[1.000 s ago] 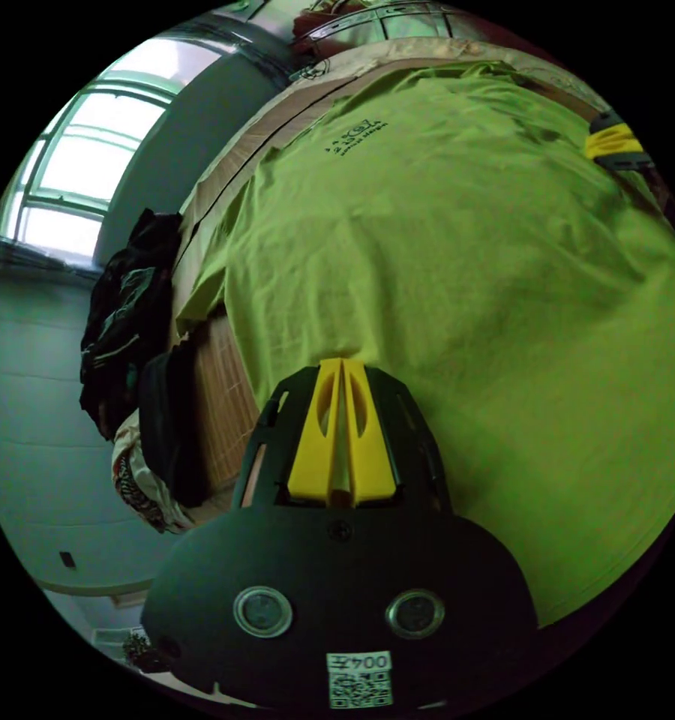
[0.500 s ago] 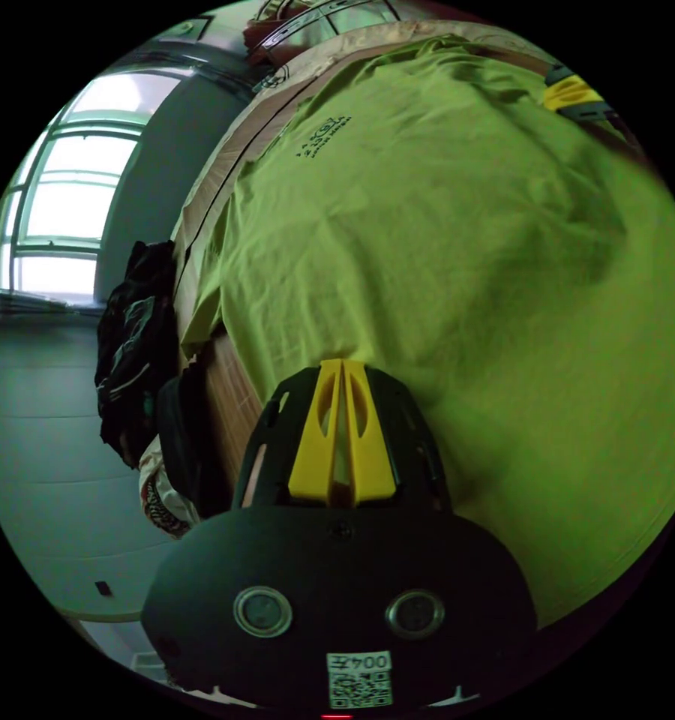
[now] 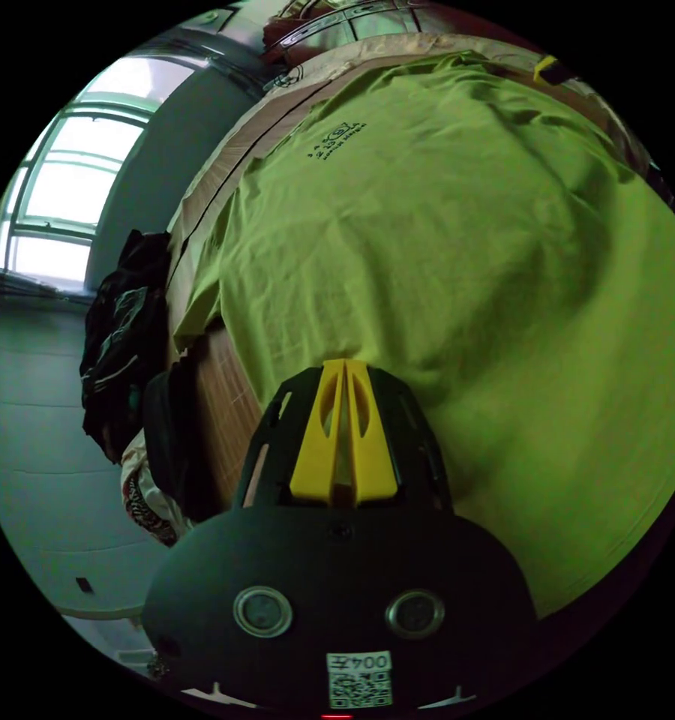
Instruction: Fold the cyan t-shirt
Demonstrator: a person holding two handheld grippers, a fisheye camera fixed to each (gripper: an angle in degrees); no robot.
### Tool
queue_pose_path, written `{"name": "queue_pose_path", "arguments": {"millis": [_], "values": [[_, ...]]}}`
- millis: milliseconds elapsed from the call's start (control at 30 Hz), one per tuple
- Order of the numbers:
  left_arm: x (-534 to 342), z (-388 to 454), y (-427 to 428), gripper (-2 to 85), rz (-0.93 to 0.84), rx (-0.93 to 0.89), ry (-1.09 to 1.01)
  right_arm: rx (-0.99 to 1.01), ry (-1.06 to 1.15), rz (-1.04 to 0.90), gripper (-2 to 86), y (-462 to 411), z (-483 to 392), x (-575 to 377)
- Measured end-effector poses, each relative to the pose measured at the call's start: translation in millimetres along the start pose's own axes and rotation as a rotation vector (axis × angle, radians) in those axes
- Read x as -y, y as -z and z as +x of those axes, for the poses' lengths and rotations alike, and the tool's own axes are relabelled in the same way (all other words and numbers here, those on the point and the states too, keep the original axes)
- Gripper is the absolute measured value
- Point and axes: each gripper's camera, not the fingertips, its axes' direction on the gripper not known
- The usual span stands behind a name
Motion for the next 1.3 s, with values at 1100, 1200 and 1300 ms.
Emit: {"name": "queue_pose_path", "arguments": {"millis": [1100, 1200, 1300], "values": [[34.4, -29.1, -8.5, 0.8, -0.090, -0.061, -0.037, 0.187, -0.291, 0.290, 6.9, -115.5, 273.5, -76.1], [36.7, -31.1, -9.9, 0.9, -0.097, -0.064, -0.053, 0.164, -0.405, 0.313, 8.6, -132.0, 331.3, -73.0], [38.3, -32.2, -11.3, 0.9, -0.100, -0.063, -0.067, 0.164, -0.477, 0.304, 9.8, -153.9, 383.3, -63.8]]}}
